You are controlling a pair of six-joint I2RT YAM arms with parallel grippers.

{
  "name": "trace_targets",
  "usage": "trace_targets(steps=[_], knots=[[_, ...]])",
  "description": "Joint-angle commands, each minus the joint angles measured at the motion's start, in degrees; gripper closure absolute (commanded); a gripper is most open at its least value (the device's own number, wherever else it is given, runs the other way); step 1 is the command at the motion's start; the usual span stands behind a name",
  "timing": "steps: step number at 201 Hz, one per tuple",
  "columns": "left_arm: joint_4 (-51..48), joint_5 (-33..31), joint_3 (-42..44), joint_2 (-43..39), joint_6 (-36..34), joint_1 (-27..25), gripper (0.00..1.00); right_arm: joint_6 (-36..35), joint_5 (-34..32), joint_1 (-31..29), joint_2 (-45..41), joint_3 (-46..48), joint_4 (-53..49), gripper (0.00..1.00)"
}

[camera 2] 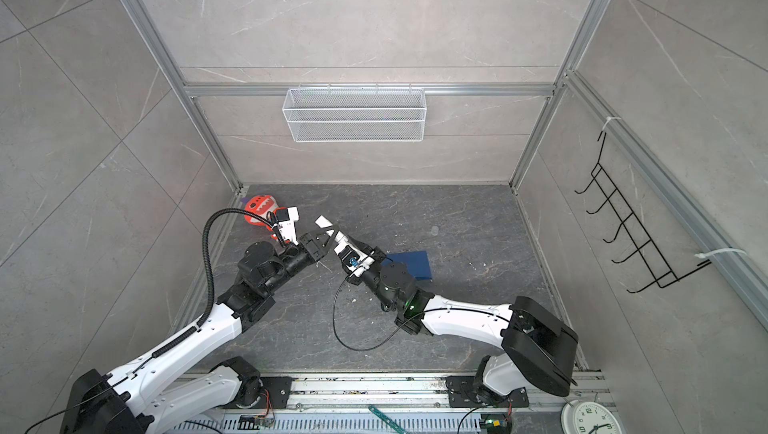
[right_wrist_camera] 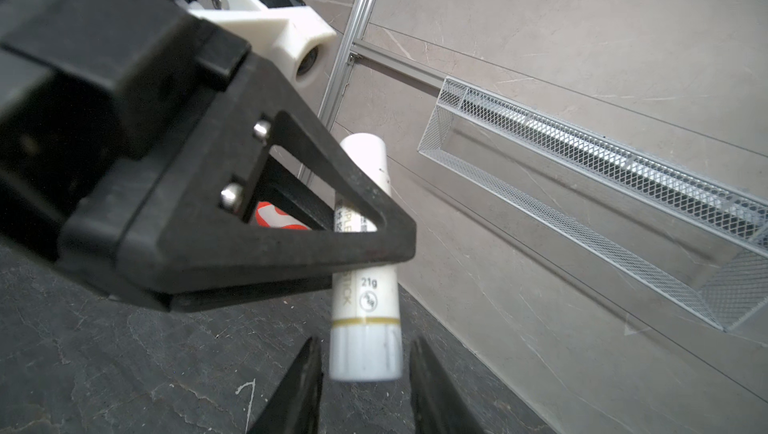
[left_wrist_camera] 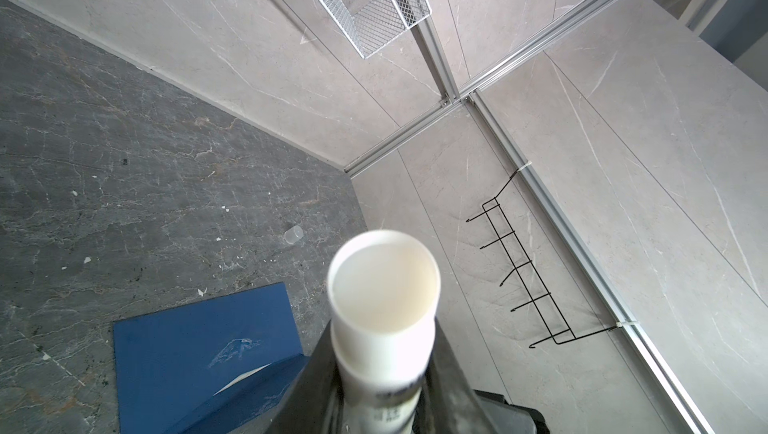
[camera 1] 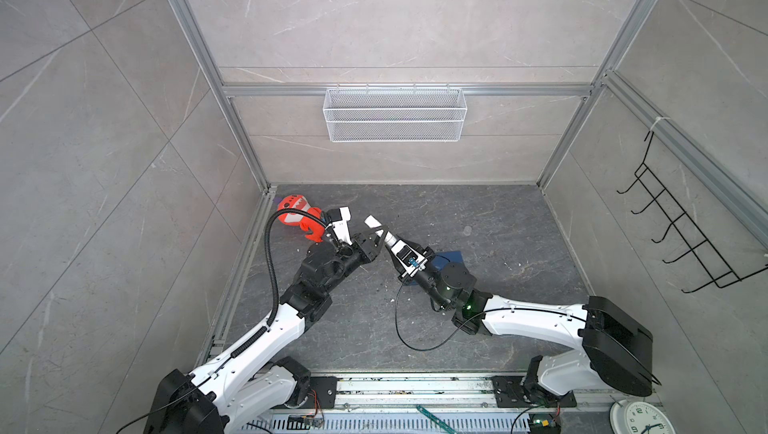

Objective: Place the letter into the envelope and seal it

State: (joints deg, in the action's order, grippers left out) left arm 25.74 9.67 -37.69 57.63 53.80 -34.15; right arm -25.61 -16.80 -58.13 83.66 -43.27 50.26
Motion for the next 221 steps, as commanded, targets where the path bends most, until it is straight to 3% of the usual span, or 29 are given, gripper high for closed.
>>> trace_targets(steps=[1, 76, 113, 125, 149, 186, 221], knots=[[3.0, 1.9, -2.9, -0.3, -0.9, -0.2, 1.00, -0.6, -1.5, -0.3, 1.3, -1.9, 1.5, 0.64], [0.9, 3.2, -3.3, -0.2, -2.9, -0.2, 1.00, -0.5, -1.4, -0.3, 0.8, -2.8, 0.1, 0.80], [-0.5, 5.3, -3.5, 0.1, -7.5, -0.2, 1.00, 4.9, 3.1, 0.1, -2.1, -3.1, -4.9, 0.88], [-1.1, 6.8, -3.7, 0.1, -10.4, -0.2, 1.00, 11.1, 9.0, 2.0, -4.2, -3.3, -8.4, 0.91], [-1.7, 12.2, -3.8, -0.1, -19.3, -0.2, 1.00, 28.4, 30.6, 10.6, -7.6, -4.5, -13.4, 1.00], [-1.1, 17.9, -3.1, -0.8, -27.1, -0.2, 1.00, 45.4, 55.1, 17.5, -7.2, -9.2, -16.4, 0.98], [1.8, 20.7, -2.0, -1.3, -29.0, -0.2, 1.00, 56.7, 63.4, 19.6, -4.8, -9.5, -8.6, 0.96]])
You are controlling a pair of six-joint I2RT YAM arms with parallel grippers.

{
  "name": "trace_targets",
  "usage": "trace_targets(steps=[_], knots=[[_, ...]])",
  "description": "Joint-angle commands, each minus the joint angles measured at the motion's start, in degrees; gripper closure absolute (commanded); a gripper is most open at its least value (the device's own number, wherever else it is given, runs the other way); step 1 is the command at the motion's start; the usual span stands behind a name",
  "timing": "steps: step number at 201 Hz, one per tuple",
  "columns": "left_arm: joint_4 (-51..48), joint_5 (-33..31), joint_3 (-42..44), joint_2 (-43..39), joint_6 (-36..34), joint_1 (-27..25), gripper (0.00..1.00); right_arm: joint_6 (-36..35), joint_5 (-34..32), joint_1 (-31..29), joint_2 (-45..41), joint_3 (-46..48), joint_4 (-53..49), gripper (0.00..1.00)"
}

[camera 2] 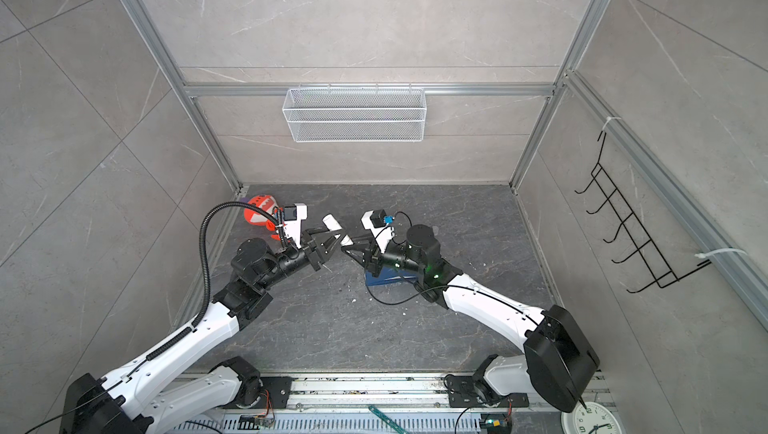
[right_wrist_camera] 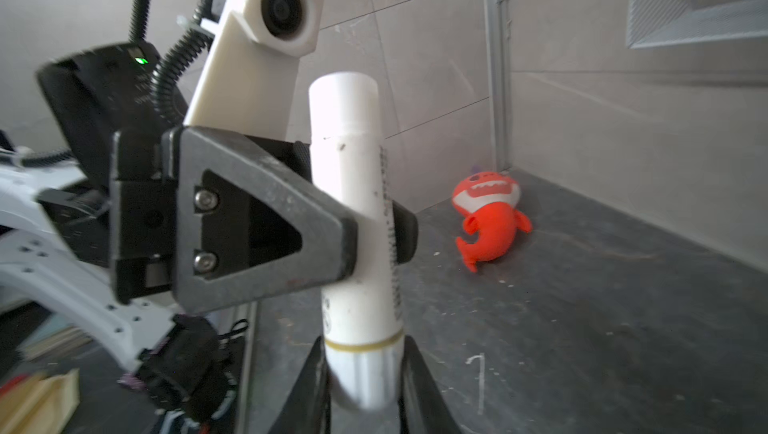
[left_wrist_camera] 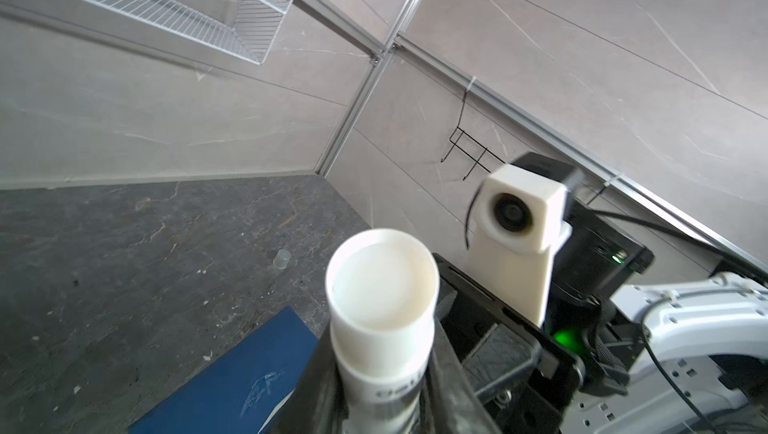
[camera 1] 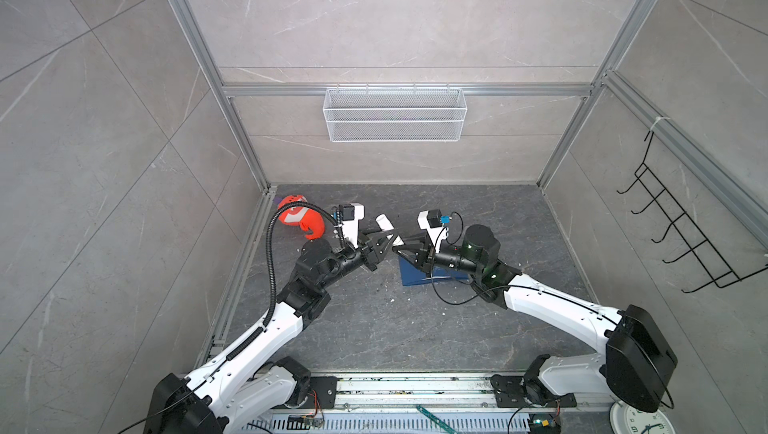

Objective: Place the letter into the envelope and seal it

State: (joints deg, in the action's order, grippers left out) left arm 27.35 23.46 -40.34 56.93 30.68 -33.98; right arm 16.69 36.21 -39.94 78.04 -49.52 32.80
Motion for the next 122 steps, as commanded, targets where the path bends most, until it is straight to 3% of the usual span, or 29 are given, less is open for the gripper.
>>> trace_targets(steps=[1, 35, 49, 73, 94, 122], knots=[[0.3, 6.9, 0.7, -0.6, -5.9, -0.3, 1.00, 14.5, 10.4, 1.4, 0.8, -3.2, 9.0, 0.96], [1.0, 3.4, 0.9, -0.4, -2.9, -0.4, 1.00, 9.7, 7.9, 1.5, -0.4, -2.3, 7.3, 0.89], [1.3, -0.4, 0.8, -0.2, 0.8, -0.4, 1.00, 2.9, 2.9, 0.7, -2.6, -1.5, 1.9, 0.73], [2.5, -6.0, 0.6, 0.0, 7.8, -0.4, 1.00, -16.7, -15.7, -5.0, -7.5, 0.6, -7.5, 0.40], [4.3, -9.0, 0.6, -0.1, 12.7, -0.3, 1.00, -29.6, -34.2, -10.9, -8.9, 4.9, -3.0, 0.35], [5.7, -10.2, 0.2, -0.2, 16.3, -0.4, 1.00, -38.3, -45.2, -14.8, -7.9, 8.8, 6.4, 0.35]])
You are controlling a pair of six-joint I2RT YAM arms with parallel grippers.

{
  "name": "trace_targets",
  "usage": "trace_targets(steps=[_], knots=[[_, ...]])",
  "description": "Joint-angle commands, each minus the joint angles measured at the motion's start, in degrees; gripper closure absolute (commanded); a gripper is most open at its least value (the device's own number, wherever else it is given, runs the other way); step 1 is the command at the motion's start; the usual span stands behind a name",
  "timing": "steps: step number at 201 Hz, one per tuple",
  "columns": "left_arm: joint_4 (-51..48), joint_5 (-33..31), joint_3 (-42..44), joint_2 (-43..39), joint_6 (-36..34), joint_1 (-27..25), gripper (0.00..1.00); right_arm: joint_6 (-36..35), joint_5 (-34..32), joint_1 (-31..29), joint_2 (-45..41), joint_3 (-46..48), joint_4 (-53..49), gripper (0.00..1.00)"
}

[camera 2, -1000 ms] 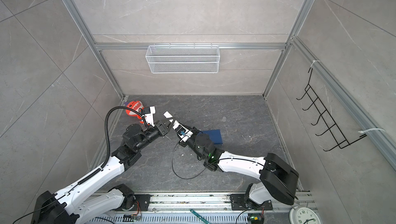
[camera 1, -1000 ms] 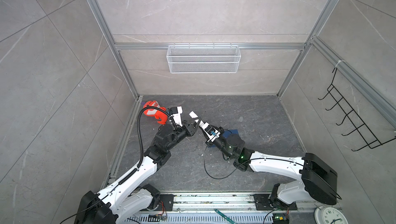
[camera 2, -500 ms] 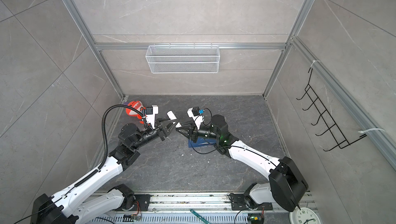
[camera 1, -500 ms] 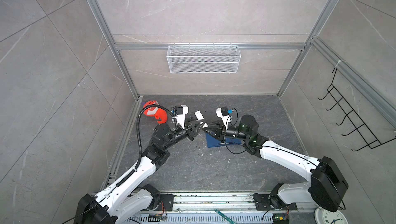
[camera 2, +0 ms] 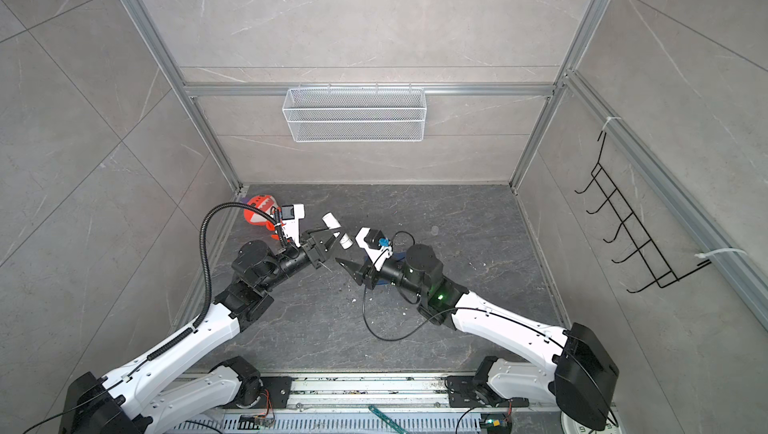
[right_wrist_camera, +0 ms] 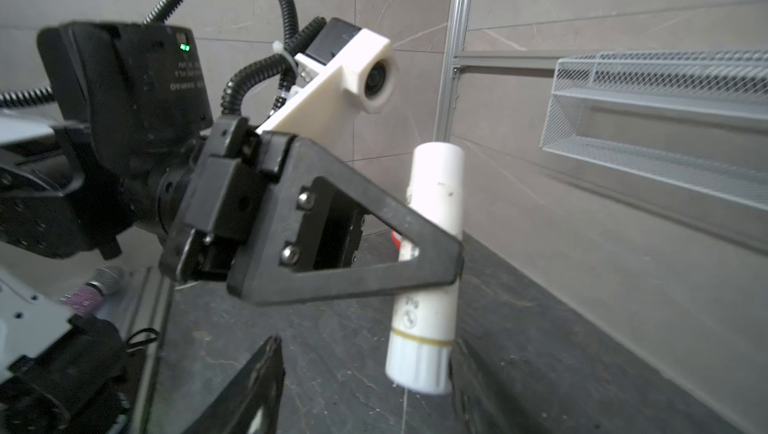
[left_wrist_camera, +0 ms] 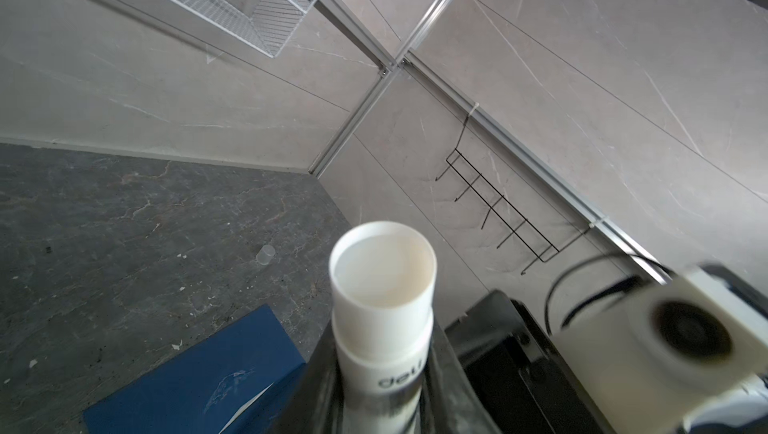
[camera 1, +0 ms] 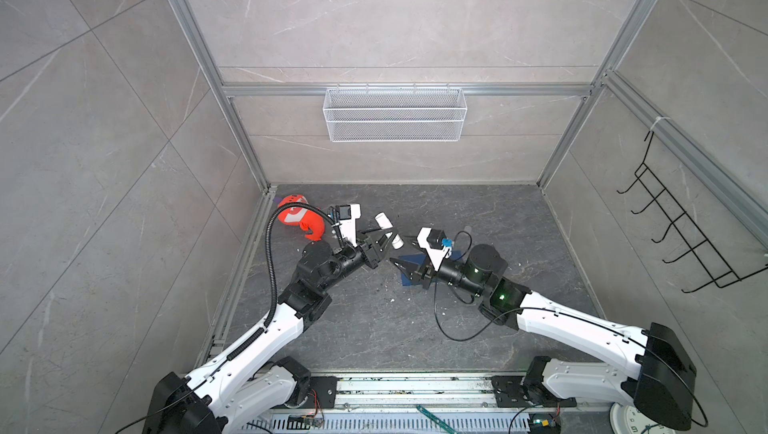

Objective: Place the letter into the envelope and seal it

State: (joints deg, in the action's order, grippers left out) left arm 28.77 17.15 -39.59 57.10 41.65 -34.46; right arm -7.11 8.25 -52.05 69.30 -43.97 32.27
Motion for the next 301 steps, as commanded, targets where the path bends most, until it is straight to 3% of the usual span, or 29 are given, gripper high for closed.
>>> trace_targets(steps=[1, 35, 77, 229, 268, 301], knots=[[4.2, -3.9, -0.6, -0.4, 5.4, 0.1, 1.00, -14.8, -17.6, -2.8, 1.0, 3.3, 7.1, 0.35], [4.1, -4.1, -1.0, -0.4, 6.1, 0.1, 1.00, -21.7, -27.0, -7.3, 4.7, 4.8, 19.0, 0.43], [4.2, -3.9, -1.0, -0.3, 6.6, 0.1, 1.00, -22.9, -31.7, -8.7, 8.0, 3.8, 24.6, 0.46], [4.3, -3.6, -0.9, -0.1, 7.1, 0.1, 1.00, -20.3, -30.3, -8.7, 12.7, -0.9, 23.8, 0.63], [4.4, -3.4, -0.9, 0.0, 7.2, 0.2, 1.00, -19.5, -30.5, -8.7, 12.9, -1.1, 23.5, 0.80], [4.3, -2.5, -0.8, 0.4, 5.8, 0.1, 1.00, -14.7, -28.0, -8.6, 10.9, -1.3, 21.2, 0.91]])
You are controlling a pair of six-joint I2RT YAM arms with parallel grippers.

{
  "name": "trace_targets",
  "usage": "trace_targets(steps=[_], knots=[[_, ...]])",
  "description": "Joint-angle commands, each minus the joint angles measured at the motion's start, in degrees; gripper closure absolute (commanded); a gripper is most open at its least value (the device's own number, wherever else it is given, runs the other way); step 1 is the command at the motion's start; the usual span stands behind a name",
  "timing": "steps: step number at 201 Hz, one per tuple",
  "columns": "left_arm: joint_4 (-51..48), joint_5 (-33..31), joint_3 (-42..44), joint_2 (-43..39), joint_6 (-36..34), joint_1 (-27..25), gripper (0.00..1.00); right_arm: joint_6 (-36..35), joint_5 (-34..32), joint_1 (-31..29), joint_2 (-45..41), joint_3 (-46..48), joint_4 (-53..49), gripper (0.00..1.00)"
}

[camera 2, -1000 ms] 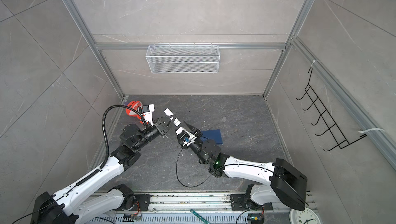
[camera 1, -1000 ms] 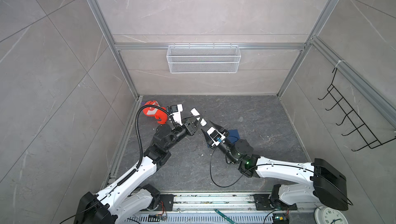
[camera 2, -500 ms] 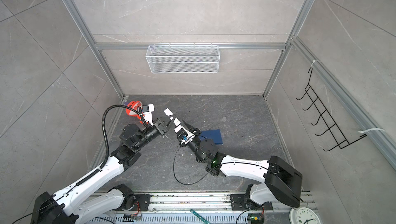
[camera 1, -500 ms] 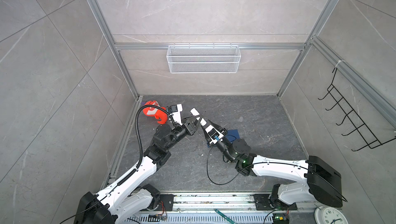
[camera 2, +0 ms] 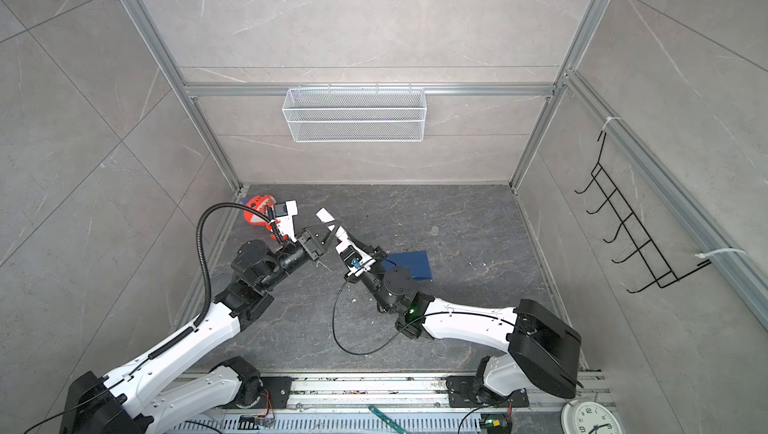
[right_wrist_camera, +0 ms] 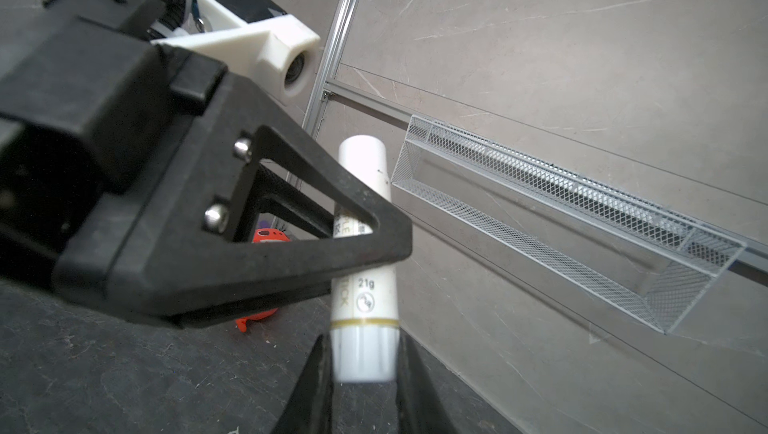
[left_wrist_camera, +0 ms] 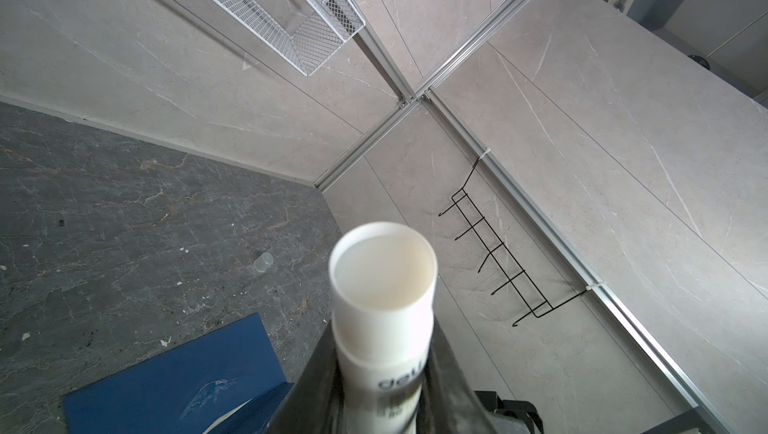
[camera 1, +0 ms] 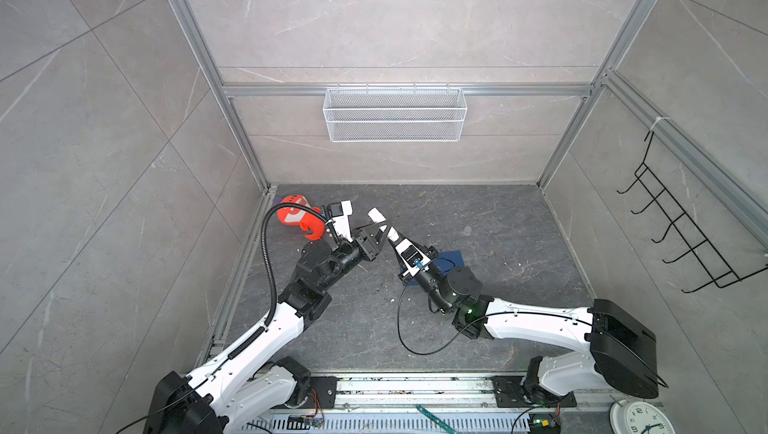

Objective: Place the letter into the envelope and seal it

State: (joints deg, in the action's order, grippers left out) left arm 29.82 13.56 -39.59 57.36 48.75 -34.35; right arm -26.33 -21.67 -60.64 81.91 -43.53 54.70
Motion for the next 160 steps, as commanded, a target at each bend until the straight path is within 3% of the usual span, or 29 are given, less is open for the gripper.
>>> trace_targets(steps=[1, 16, 37, 65, 79, 101, 116, 139, 160], knots=[[3.2, 1.0, -0.8, 0.1, -1.4, 0.0, 1.00, 4.9, 2.1, 0.0, -1.8, -1.7, -1.4, 0.92], [3.3, 2.0, -0.7, 0.1, -2.9, 0.0, 1.00, 13.2, 8.4, 2.3, -4.3, -1.9, -5.6, 0.99], [3.9, 4.2, -0.6, 0.1, -5.8, 0.0, 1.00, 34.2, 27.0, 11.3, -7.3, -2.1, -8.4, 1.00], [7.5, 7.5, 0.2, -0.1, -8.3, 0.0, 1.00, 55.2, 46.7, 19.6, -6.6, -5.9, -9.4, 1.00], [9.2, 9.1, 0.5, 0.1, -8.7, 0.1, 1.00, 66.0, 52.6, 22.0, -4.5, -6.7, -3.6, 1.00], [10.9, 10.9, 0.4, 0.3, -9.0, 0.0, 1.00, 78.2, 56.4, 23.9, -0.3, -6.8, 7.7, 1.00], [11.1, 11.0, 0.4, 0.3, -9.0, 0.0, 1.00, 80.7, 56.6, 24.3, 1.2, -6.8, 11.5, 1.00], [9.8, 10.3, -0.2, 0.3, -8.5, 0.0, 1.00, 77.0, 56.9, 24.4, 0.7, -6.9, 8.7, 1.00], [9.5, 8.5, -0.3, 0.4, -6.5, 0.0, 1.00, 68.4, 56.5, 23.9, -1.6, -6.8, 1.4, 0.85]])
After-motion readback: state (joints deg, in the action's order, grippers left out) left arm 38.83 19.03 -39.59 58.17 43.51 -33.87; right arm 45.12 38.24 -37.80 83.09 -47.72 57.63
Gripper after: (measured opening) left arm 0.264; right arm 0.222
